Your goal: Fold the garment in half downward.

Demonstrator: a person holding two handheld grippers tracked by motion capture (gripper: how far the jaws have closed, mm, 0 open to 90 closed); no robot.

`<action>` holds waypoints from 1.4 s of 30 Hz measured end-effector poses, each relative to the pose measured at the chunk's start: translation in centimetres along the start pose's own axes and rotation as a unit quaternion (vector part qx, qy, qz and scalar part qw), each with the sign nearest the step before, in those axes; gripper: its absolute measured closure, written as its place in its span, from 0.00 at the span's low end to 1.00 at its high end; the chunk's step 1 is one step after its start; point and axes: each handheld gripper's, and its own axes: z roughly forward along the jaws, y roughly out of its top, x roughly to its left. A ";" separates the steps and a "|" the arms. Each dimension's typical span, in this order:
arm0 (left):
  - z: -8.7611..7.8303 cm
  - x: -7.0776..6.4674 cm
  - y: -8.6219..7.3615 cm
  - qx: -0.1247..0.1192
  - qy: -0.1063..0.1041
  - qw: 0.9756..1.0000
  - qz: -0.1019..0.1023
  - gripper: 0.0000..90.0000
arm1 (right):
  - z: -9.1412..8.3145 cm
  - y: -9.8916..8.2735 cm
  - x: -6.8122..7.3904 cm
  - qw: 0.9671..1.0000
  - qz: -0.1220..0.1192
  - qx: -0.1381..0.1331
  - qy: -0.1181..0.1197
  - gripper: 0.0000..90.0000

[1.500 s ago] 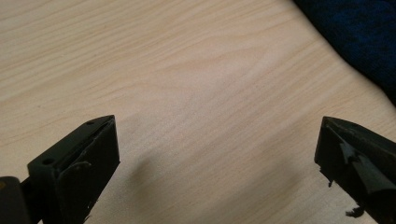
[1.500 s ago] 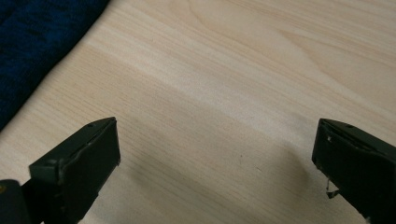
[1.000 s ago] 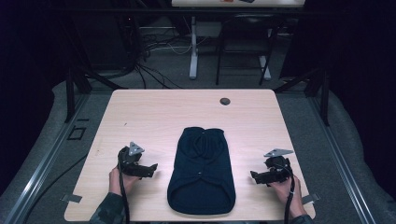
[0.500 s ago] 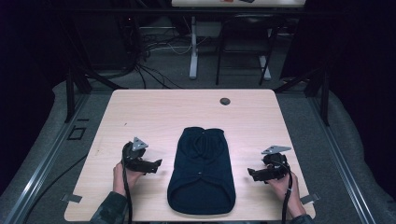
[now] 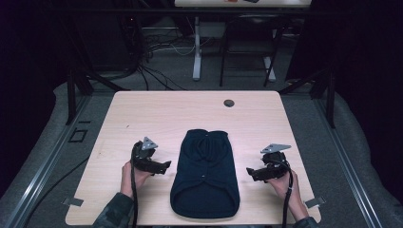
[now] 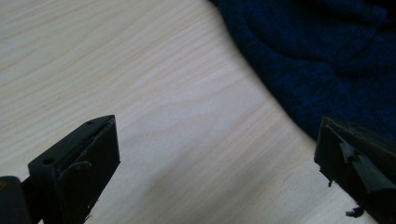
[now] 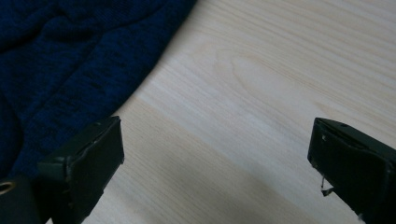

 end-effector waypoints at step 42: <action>7.2 0.4 10.3 0.038 -0.052 0.998 0.006 0.06 | 5.7 10.4 0.0 0.997 -0.019 0.014 0.076 0.17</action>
